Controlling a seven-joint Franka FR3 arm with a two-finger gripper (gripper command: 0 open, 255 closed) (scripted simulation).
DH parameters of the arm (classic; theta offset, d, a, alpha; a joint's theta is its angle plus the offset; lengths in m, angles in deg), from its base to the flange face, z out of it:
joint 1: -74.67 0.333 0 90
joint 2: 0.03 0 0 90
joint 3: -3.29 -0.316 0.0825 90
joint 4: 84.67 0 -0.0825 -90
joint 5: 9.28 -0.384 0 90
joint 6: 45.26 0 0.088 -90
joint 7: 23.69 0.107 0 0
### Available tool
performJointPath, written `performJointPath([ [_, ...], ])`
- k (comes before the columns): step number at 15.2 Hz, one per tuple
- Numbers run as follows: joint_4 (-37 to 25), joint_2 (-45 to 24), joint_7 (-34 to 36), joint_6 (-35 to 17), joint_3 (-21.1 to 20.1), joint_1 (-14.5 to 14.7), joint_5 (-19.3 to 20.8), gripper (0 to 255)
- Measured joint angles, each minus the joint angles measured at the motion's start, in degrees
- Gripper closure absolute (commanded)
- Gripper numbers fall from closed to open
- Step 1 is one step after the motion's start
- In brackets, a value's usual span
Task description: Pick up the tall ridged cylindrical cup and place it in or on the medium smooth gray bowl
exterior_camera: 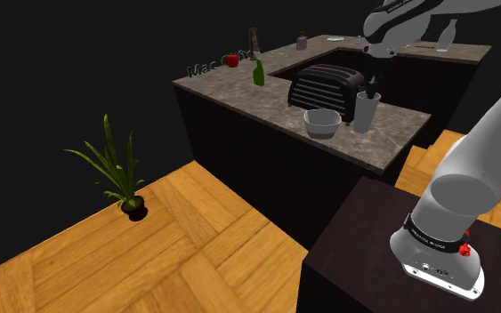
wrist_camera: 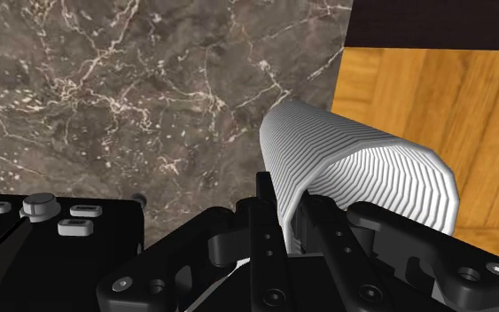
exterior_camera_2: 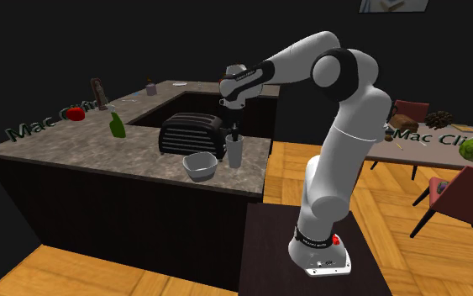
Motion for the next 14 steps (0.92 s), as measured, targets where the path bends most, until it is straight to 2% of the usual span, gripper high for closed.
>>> performJointPath([
  [14, -8.59, 2.34, 1.3, 10.51, -1.4, 0.1, 0.92, 255],
])
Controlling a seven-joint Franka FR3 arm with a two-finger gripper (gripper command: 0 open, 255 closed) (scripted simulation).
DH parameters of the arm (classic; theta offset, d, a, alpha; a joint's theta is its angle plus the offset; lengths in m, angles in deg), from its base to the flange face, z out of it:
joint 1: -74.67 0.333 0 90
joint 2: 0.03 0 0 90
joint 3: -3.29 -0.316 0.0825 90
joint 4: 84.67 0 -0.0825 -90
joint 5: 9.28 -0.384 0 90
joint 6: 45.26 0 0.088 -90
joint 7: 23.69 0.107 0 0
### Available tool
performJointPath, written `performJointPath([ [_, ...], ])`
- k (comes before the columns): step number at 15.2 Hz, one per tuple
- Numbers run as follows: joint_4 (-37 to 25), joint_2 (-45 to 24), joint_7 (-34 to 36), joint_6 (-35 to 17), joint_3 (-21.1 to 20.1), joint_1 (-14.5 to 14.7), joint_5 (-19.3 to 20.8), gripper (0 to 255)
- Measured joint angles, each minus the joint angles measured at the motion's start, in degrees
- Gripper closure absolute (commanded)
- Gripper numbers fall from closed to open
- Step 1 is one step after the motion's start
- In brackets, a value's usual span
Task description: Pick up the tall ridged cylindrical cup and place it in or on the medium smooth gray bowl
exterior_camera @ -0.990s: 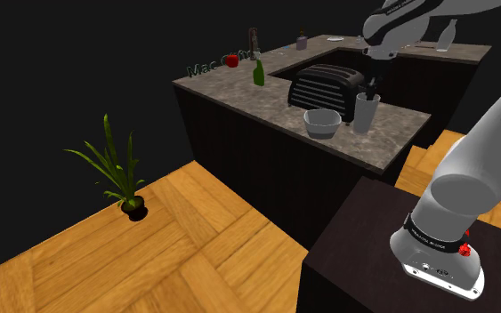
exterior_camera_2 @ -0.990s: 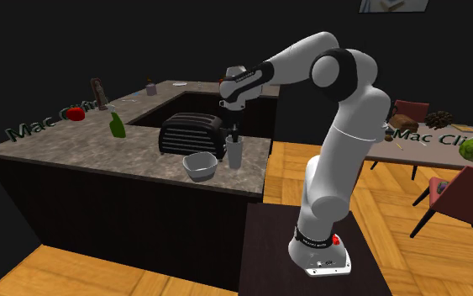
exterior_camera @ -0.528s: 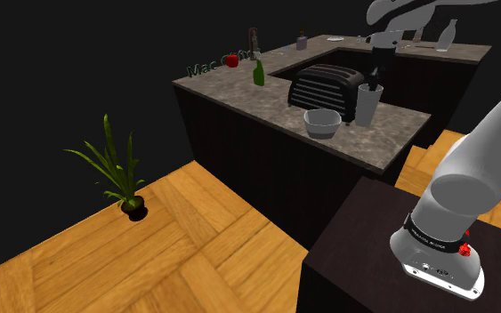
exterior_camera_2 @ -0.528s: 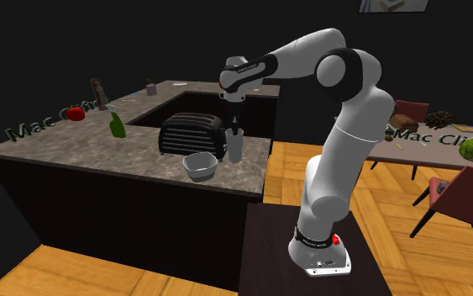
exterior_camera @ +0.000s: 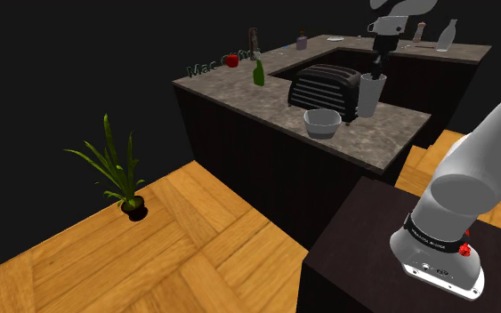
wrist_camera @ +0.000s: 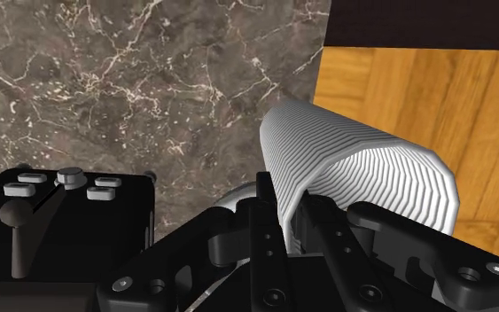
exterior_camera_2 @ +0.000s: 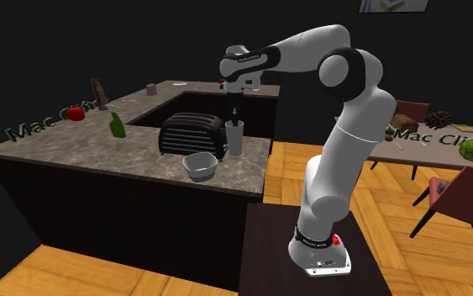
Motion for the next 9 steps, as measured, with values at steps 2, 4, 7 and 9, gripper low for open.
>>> performJointPath([
  [2, -3.23, -2.49, -0.08, 1.18, 0.1, 0.75, -1.57, 255],
  [4, -7.34, -6.29, -0.16, 2.29, 0.19, 1.67, -4.01, 255],
  [7, -14.5, -12.96, -1.05, 4.27, 0.59, 2.21, -8.23, 255],
  [9, -20.7, -17.97, -1.6, 6.64, 0.64, 2.0, -11.36, 255],
])
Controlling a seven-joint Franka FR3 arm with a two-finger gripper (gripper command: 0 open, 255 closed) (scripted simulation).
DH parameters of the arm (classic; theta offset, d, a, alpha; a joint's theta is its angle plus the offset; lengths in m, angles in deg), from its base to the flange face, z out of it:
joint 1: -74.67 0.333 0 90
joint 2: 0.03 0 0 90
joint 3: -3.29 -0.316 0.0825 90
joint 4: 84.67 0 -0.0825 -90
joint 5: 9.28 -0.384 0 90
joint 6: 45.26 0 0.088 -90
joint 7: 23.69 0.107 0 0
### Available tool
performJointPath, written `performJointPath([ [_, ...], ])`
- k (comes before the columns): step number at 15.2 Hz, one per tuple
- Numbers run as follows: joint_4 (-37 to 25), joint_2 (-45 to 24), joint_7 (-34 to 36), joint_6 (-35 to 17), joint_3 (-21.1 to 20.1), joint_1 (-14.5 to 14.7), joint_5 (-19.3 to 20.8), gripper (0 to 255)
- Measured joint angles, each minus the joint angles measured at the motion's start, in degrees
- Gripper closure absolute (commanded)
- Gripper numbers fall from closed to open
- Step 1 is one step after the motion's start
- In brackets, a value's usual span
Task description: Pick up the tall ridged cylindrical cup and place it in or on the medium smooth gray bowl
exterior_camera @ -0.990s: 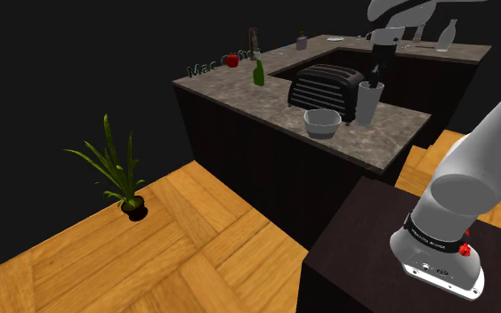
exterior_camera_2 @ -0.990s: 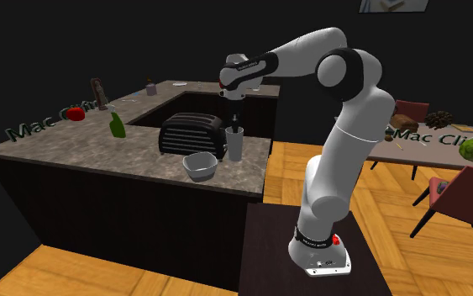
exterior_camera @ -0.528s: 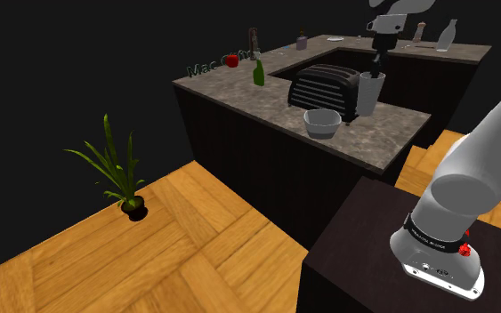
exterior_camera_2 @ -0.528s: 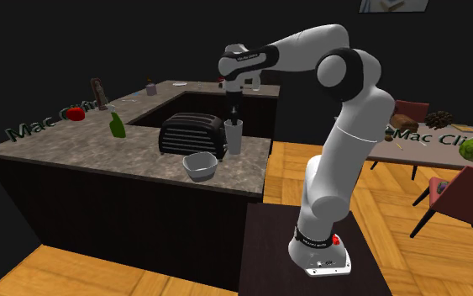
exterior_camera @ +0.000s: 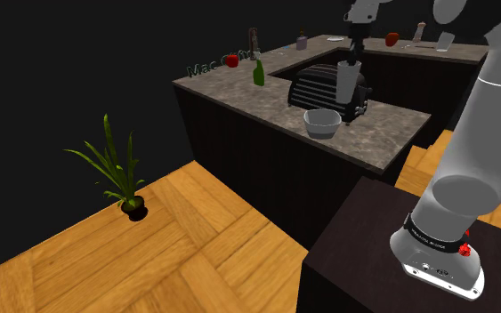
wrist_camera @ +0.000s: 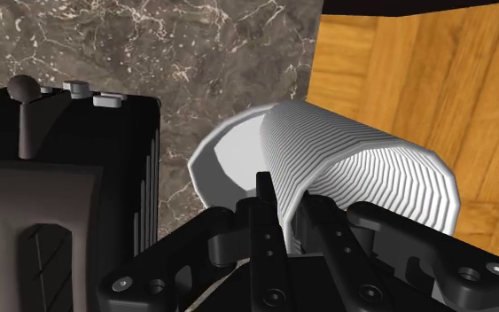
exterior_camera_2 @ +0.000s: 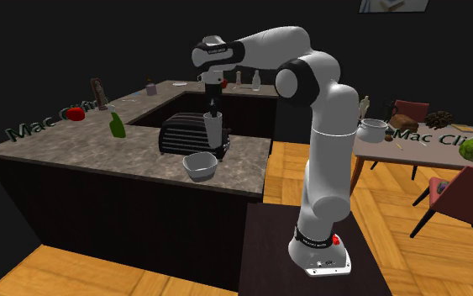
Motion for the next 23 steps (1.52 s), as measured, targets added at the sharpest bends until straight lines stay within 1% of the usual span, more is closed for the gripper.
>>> performJointPath([
  [2, -6.19, -4.97, -0.14, 2.33, -0.29, -0.65, -3.08, 255],
  [4, -12.72, -9.79, -0.23, 4.97, -0.7, -1.9, -5.98, 255],
  [5, -17.13, -12.83, -0.1, 6.8, -1.02, -3.0, -7.72, 255],
  [7, -19.97, -15.41, -0.1, 7.53, -1.5, -3.83, -9.18, 255],
  [9, -19.43, -16.15, -0.24, 6.42, -1.69, -3.9, -9.59, 255],
  [23, -7.58, -15.5, -1.3, -4.64, -2.0, -2.05, -9.51, 255],
])
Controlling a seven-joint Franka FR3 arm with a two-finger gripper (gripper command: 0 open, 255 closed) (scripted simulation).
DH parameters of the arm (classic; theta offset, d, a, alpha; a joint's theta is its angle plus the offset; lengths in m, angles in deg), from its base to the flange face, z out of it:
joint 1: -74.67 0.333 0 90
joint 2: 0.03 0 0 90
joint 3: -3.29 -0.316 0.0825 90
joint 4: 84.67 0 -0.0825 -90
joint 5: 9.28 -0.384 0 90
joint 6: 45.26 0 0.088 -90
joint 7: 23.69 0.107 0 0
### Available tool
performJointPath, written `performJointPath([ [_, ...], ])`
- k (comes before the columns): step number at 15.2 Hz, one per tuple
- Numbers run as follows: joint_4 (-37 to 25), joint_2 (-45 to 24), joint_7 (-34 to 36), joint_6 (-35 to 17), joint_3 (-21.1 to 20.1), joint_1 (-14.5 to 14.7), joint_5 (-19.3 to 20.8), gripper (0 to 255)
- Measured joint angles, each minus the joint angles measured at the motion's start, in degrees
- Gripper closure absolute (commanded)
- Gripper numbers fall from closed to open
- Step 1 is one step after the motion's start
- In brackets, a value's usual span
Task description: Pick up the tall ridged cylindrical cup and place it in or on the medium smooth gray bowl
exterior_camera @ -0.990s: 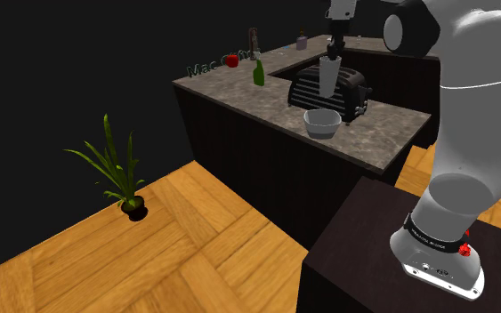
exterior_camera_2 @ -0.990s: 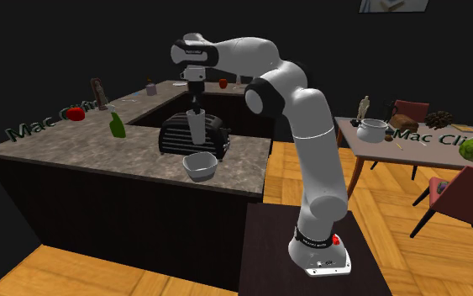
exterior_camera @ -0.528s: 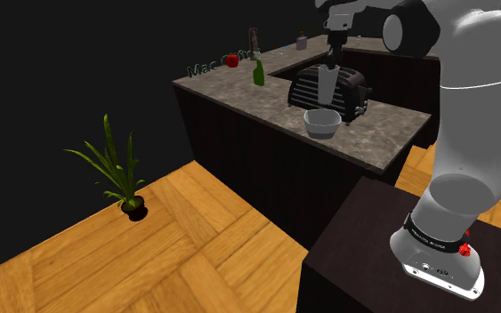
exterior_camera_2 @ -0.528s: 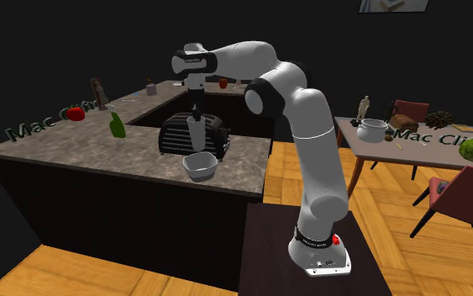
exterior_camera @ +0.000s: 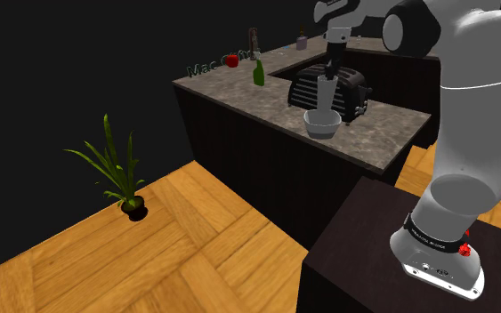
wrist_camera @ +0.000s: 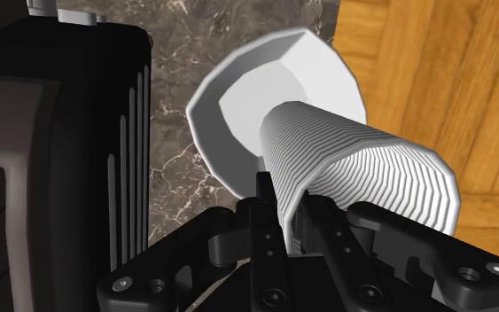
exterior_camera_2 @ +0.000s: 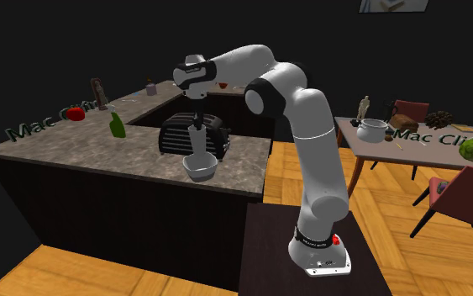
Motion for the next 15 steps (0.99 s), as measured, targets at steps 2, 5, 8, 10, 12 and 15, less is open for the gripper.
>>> performJointPath([
  [2, 1.1, -0.27, -0.2, -1.3, -0.1, 0.06, -0.21, 255],
  [5, 2.89, -0.64, -0.5, -3.36, -0.27, 0.19, -0.54, 255],
  [8, 3.28, -0.69, -0.6, -3.8, -0.29, 0.19, -0.59, 255],
  [10, 3.31, -0.7, -0.62, -3.84, -0.29, 0.19, -0.6, 255],
  [12, 3.32, -0.7, -0.62, -3.85, -0.29, 0.19, -0.6, 0],
  [15, 3.32, -0.7, -0.62, -3.85, -0.29, 0.19, -0.6, 0],
])
